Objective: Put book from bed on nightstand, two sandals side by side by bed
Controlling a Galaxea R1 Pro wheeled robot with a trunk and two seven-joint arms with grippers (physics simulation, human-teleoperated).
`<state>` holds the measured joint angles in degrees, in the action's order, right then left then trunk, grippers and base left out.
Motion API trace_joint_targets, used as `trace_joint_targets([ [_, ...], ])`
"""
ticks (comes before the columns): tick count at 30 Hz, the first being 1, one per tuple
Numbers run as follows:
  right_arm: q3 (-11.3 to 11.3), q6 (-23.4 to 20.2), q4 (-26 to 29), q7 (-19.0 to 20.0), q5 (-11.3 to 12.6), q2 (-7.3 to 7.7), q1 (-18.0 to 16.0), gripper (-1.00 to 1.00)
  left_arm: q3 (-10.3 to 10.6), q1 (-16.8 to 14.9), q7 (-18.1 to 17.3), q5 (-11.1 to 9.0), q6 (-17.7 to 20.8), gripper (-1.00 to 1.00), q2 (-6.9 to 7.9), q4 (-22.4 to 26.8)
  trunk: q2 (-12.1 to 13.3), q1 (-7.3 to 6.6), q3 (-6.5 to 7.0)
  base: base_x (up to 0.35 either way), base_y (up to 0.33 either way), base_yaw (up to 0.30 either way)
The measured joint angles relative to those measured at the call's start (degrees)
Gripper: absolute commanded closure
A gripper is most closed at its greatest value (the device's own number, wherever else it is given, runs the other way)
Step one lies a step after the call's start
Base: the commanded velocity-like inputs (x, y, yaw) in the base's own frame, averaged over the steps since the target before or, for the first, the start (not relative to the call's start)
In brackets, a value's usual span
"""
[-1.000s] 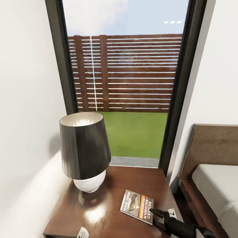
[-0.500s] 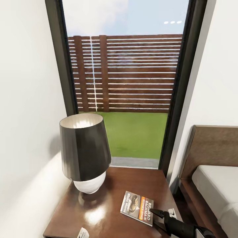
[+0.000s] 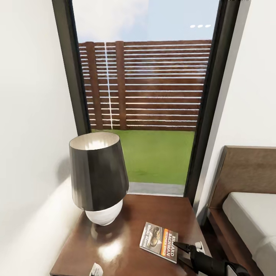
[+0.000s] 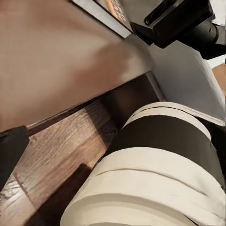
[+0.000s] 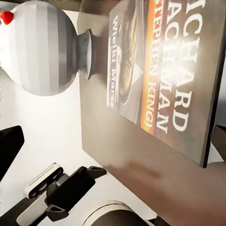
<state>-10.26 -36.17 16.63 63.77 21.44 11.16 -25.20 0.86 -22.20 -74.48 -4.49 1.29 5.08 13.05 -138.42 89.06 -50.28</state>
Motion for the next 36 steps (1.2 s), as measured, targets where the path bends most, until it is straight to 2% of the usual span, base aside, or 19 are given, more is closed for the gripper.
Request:
trace_joint_targets([
  [2, 0.0, 0.0, 0.0, 0.0, 0.0, 0.00, 0.0, -1.00, -0.7, 0.0, 0.2, -0.2, -0.5, -1.00, 0.01, 0.1, 0.8, -0.44, 0.37, 0.000, 0.000, 0.000],
  [36, 0.0, 0.6, 0.1, 0.3, 0.0, 0.00, 0.0, -1.00, -0.7, 0.0, 0.4, -0.1, -0.4, -1.00, 0.01, 0.1, 14.4, -7.91, 6.47, 0.000, 0.000, 0.000],
])
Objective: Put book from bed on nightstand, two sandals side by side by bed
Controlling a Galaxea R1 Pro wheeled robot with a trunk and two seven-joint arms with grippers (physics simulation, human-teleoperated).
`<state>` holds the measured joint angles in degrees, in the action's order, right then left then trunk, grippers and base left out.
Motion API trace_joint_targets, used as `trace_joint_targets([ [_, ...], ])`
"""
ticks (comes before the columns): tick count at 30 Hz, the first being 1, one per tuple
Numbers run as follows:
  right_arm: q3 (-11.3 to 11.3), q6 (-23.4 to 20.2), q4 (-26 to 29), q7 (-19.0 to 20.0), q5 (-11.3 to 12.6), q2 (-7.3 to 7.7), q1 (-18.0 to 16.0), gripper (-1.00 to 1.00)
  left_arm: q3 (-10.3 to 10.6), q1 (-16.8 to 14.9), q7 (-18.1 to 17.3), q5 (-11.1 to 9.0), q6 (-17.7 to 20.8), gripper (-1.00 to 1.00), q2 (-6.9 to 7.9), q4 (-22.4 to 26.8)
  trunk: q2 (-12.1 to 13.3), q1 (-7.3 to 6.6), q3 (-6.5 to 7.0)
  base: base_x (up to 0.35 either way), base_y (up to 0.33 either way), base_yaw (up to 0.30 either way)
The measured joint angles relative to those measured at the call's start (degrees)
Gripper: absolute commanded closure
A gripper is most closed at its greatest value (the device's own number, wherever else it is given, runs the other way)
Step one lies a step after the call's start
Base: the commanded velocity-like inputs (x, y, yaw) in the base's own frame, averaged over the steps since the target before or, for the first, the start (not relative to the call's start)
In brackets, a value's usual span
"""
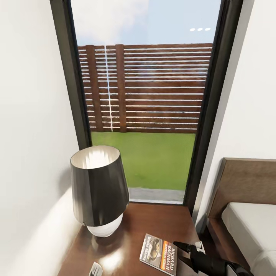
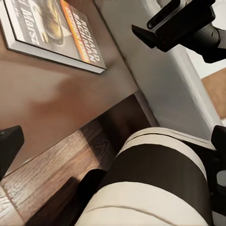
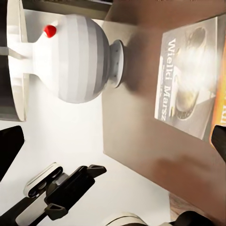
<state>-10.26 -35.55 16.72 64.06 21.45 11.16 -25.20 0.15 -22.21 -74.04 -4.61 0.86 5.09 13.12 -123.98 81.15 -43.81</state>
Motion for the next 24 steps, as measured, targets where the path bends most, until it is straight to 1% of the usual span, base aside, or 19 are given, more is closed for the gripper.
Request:
trace_joint_targets([
  [24, 0.0, 0.0, 0.0, 0.1, 0.0, 0.00, 0.0, -1.00, 0.0, 0.0, 0.0, 0.0, 0.0, -1.00, 0.00, 0.0, 9.6, -5.27, 4.31, 0.000, 0.000, 0.000],
])
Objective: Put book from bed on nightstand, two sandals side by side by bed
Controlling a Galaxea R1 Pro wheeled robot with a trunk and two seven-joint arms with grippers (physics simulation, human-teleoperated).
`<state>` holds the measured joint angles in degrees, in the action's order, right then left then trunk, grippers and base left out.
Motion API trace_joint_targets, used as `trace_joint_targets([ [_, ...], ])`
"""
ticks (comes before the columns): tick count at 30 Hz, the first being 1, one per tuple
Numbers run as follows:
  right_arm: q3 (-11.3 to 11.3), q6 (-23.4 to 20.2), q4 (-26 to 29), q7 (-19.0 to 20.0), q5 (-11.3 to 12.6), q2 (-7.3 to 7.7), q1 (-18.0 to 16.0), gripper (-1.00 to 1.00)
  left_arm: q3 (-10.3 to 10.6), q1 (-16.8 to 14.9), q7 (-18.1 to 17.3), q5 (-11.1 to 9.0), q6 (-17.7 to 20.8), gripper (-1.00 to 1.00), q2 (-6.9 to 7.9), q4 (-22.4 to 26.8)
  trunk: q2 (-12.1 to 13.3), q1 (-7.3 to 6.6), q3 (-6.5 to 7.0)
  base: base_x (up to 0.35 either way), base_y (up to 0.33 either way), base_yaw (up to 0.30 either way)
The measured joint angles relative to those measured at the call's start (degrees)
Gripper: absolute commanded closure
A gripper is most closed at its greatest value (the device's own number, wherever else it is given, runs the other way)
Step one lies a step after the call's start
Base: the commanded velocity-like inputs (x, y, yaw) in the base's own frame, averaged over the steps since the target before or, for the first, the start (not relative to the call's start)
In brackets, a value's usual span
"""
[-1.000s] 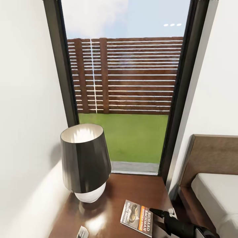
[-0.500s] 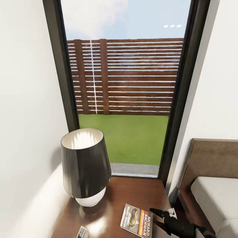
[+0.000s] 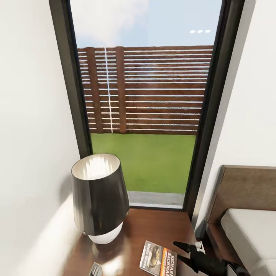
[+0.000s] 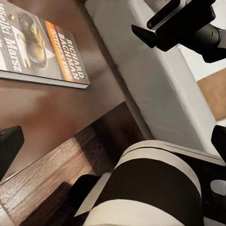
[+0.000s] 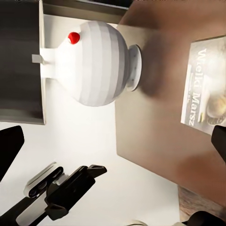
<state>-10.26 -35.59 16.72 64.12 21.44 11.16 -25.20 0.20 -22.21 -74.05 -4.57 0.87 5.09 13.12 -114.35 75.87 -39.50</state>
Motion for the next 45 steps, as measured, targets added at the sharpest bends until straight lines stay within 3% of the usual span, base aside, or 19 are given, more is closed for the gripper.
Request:
trace_joint_targets([
  [14, 0.2, 0.0, 0.0, 0.0, -0.2, 0.39, 0.0, -1.00, 0.0, 0.0, 0.3, 0.2, -0.1, -1.00, -0.63, -0.1, 5.6, -3.08, 2.51, 0.000, 0.000, 0.000],
  [17, 0.3, 0.6, -0.2, 0.1, -0.8, 0.68, 0.3, -1.00, 0.0, 0.0, 1.9, 0.2, -0.1, -1.00, -0.84, -0.1, 6.8, -3.74, 3.05, 0.000, 0.000, 0.000],
  [21, 0.4, 5.6, -0.2, 0.1, -1.0, 1.09, 0.4, -1.00, 0.1, 0.0, 5.3, 0.3, -0.1, -1.00, -1.20, -0.1, 8.4, -4.61, 3.77, 0.000, 0.000, 0.000],
  [23, 0.4, 10.8, -0.7, 0.1, -1.4, 1.99, 0.5, -1.00, 0.1, 0.0, 6.3, 0.3, -0.1, -1.00, -1.52, -0.2, 9.2, -5.05, 4.13, 0.000, 0.000, 0.000],
  [26, 0.4, 16.3, -1.2, 0.1, -5.2, 2.63, 0.6, -1.00, 0.1, 0.0, 6.8, 0.3, -0.2, -1.00, -1.68, -0.2, 10.4, -5.71, 4.67, 0.000, 0.000, 0.000],
  [29, 0.4, 20.0, -1.9, 1.0, -14.3, 2.84, 0.6, -1.00, 0.1, 0.0, 7.1, 0.3, -0.2, -1.00, -1.79, -0.2, 11.6, -6.37, 5.21, 0.000, 0.000, 0.000],
  [32, 0.7, 24.2, -3.6, 2.3, -21.1, 2.90, 0.6, -1.00, 0.1, 0.0, 8.3, 0.3, -0.2, -1.00, -1.93, -0.2, 12.8, -7.03, 5.74, 0.000, 0.000, 0.000],
  [34, 0.9, 26.8, -4.7, 2.6, -23.9, 2.92, 0.6, -1.00, 0.1, 0.0, 9.6, 0.3, -0.2, -1.00, -2.35, -0.2, 13.6, -7.47, 6.10, 0.000, 0.000, 0.000],
  [38, 0.9, 29.4, -5.9, 2.9, -26.4, 2.93, 0.6, -1.00, 0.1, 0.0, 13.6, 0.3, -0.2, -1.00, -3.32, -0.2, 15.2, -8.35, 6.82, 0.000, 0.000, 0.000],
  [45, 0.8, 30.2, -6.4, 2.7, -27.1, 2.87, 0.6, -1.00, 0.2, 0.0, 19.7, 0.4, -0.2, -1.00, -4.21, -0.2, 18.1, -9.89, 8.08, 0.000, 0.000, 0.000],
])
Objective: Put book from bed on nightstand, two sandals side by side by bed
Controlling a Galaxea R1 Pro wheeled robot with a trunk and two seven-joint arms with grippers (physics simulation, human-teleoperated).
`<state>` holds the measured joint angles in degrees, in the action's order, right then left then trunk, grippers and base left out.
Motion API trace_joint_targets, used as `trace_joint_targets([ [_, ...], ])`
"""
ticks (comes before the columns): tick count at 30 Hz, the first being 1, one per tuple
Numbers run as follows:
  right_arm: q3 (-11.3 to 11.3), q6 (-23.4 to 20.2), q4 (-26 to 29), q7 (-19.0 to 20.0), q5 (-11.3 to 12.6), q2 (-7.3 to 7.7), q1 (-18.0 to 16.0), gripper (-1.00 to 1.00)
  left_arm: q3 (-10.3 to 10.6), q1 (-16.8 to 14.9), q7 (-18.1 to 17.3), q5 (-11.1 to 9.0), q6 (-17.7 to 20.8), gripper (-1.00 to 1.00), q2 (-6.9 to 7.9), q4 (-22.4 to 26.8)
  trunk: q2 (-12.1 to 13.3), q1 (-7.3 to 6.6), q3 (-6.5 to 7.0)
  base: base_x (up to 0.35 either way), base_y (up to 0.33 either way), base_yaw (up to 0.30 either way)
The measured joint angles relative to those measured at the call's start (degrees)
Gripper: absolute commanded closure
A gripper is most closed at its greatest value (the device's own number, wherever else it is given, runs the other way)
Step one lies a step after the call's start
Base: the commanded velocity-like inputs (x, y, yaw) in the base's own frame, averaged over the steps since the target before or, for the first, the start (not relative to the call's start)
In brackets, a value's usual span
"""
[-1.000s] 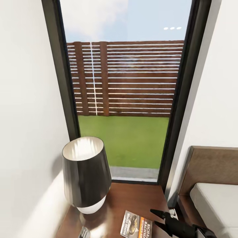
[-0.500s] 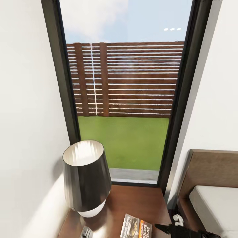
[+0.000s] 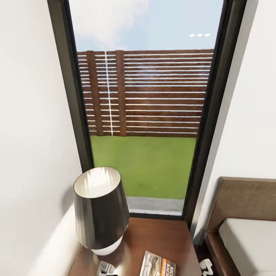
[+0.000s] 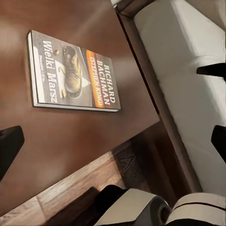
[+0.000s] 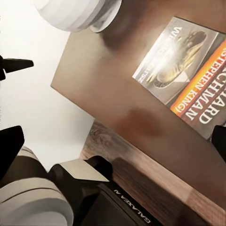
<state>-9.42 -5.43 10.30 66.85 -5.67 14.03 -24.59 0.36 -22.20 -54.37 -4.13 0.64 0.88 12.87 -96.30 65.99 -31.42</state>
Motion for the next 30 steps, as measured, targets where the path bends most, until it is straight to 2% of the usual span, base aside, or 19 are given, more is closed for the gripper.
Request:
trace_joint_targets([
  [18, 0.0, 0.1, -0.1, 0.0, 0.0, -0.03, 0.0, -1.00, -0.1, 0.0, 1.1, 0.0, 0.0, -1.00, -0.54, 0.0, 7.2, -3.95, 3.23, 0.000, 0.000, 0.000],
  [23, 0.1, 0.1, -3.1, 0.1, 0.0, 0.01, 0.0, -1.00, -0.1, 0.0, 1.5, 0.0, 0.0, -1.00, -0.54, 0.0, 9.2, -5.05, 4.13, 0.000, 0.000, 0.000],
  [26, 0.1, 0.5, -5.6, 0.1, -0.1, 0.03, 0.0, -1.00, 0.0, 0.0, 5.1, 0.0, -0.1, -1.00, -0.77, -0.1, 10.4, -5.71, 4.67, 0.000, 0.000, 0.000],
  [27, 0.3, 1.9, -8.0, 0.2, -0.1, 0.03, 0.0, -1.00, 0.1, 0.0, 10.6, 0.2, -0.1, -1.00, -1.53, -0.8, 10.8, -5.93, 4.84, 0.000, 0.000, 0.000],
  [30, 0.3, 3.8, -13.1, -0.1, -0.2, 0.00, 0.5, -1.00, 0.2, 0.0, 17.5, 0.4, -0.5, -1.00, -3.06, -5.3, 12.0, -6.59, 5.37, 0.000, 0.000, 0.000],
])
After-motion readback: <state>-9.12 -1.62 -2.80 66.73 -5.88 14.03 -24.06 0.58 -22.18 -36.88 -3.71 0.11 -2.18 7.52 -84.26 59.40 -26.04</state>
